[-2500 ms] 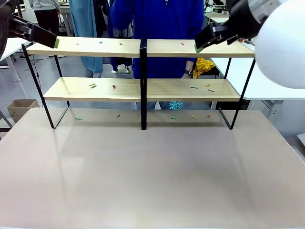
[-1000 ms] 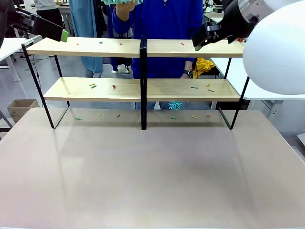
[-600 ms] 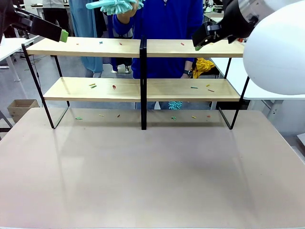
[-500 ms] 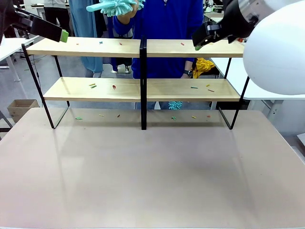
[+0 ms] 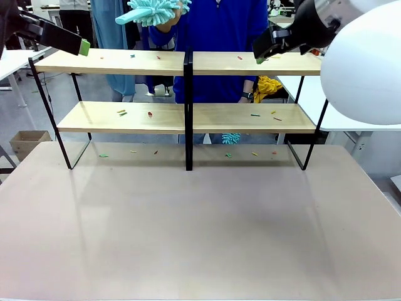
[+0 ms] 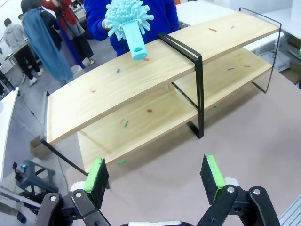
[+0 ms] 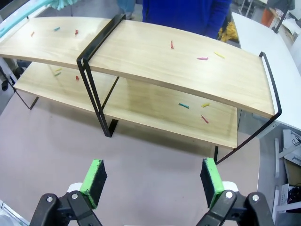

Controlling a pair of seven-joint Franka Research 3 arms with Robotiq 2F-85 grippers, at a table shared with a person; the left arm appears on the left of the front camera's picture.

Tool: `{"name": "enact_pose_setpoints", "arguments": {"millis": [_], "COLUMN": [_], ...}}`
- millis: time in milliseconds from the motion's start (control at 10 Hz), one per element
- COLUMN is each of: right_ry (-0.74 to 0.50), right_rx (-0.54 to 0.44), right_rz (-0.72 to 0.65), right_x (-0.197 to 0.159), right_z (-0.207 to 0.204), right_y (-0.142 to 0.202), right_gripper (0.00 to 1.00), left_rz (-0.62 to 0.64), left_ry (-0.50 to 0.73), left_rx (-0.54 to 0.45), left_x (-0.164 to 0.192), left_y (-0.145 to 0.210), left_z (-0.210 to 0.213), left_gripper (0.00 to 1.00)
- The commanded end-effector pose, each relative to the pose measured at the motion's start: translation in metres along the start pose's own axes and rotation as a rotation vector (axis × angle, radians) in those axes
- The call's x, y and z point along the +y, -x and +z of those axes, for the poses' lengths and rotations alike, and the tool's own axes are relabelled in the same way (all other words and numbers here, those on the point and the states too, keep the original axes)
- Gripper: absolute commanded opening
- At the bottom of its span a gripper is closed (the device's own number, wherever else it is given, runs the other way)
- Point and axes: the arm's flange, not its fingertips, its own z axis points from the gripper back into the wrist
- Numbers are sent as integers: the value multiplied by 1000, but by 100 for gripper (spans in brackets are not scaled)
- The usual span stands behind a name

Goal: Clean the shelves.
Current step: Pick up the Duster when the human hands it over.

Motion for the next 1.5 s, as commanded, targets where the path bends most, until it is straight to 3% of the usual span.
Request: {"name": "enact_pose_setpoints", "arguments": {"millis": [0, 600, 900, 1400], "right_ry": [22, -47, -89, -158], "right_rx": [-60, -42, -23, -96], "right_rz": [-8, 64, 91, 61], "right_x": [8, 9, 8, 4], "right_z": [9, 65, 64, 69], "right_y": [5, 45, 46, 44], "right_gripper": [100, 100, 100, 100], "left_rz": [4, 4, 4, 4], "left_ry": [-2, -2, -2, -2], "left_rx": [-1, -1, -1, -1], "left_x": [0, 0, 0, 0], "left_y": [0, 0, 0, 0], "left_z": [0, 0, 0, 0], "left_gripper": [100, 100, 100, 100]}}
